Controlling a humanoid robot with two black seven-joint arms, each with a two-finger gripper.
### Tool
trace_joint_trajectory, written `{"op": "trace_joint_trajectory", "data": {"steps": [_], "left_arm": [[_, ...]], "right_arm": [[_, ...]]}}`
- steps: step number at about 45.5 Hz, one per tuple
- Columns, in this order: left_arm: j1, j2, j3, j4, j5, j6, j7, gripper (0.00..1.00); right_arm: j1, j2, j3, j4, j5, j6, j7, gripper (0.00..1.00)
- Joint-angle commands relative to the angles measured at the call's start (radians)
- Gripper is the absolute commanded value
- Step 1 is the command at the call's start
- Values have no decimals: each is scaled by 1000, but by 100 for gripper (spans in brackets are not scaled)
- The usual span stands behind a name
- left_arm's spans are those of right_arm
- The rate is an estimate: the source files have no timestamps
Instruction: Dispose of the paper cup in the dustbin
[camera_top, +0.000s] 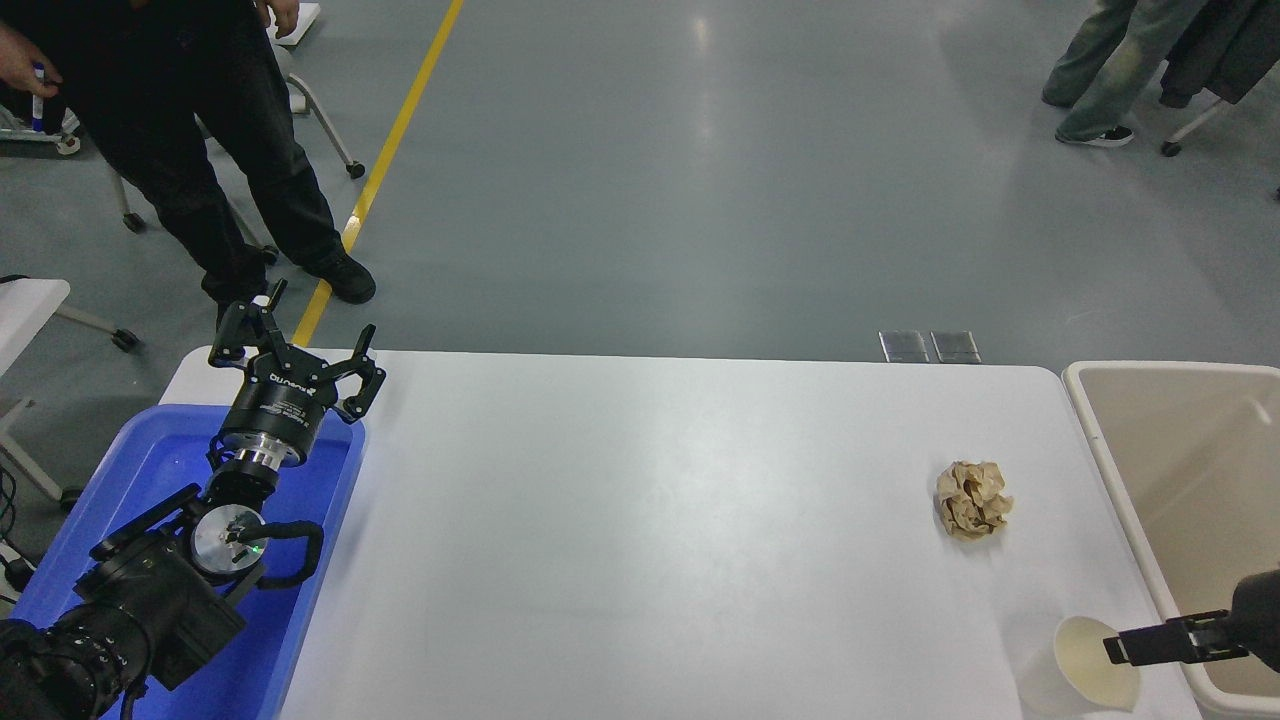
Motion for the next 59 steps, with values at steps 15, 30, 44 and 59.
{"op": "trace_joint_trajectory", "data": {"steps": [15, 30, 44, 59], "left_arm": [[0, 0, 0, 0, 0, 0, 0, 100], [0, 0, 0, 0, 0, 2, 0, 100], [0, 0, 0, 0, 0, 2, 0, 100], [0, 0, 0, 0, 0, 0, 0, 100]], "right_arm": [[-53, 59, -59, -78, 43, -140, 4, 99], [-61, 73, -76, -92, 60, -188, 7, 85], [-65, 73, -105, -89, 64, -186, 9, 8], [-61, 27, -92, -72, 75, -186, 30, 0]]}}
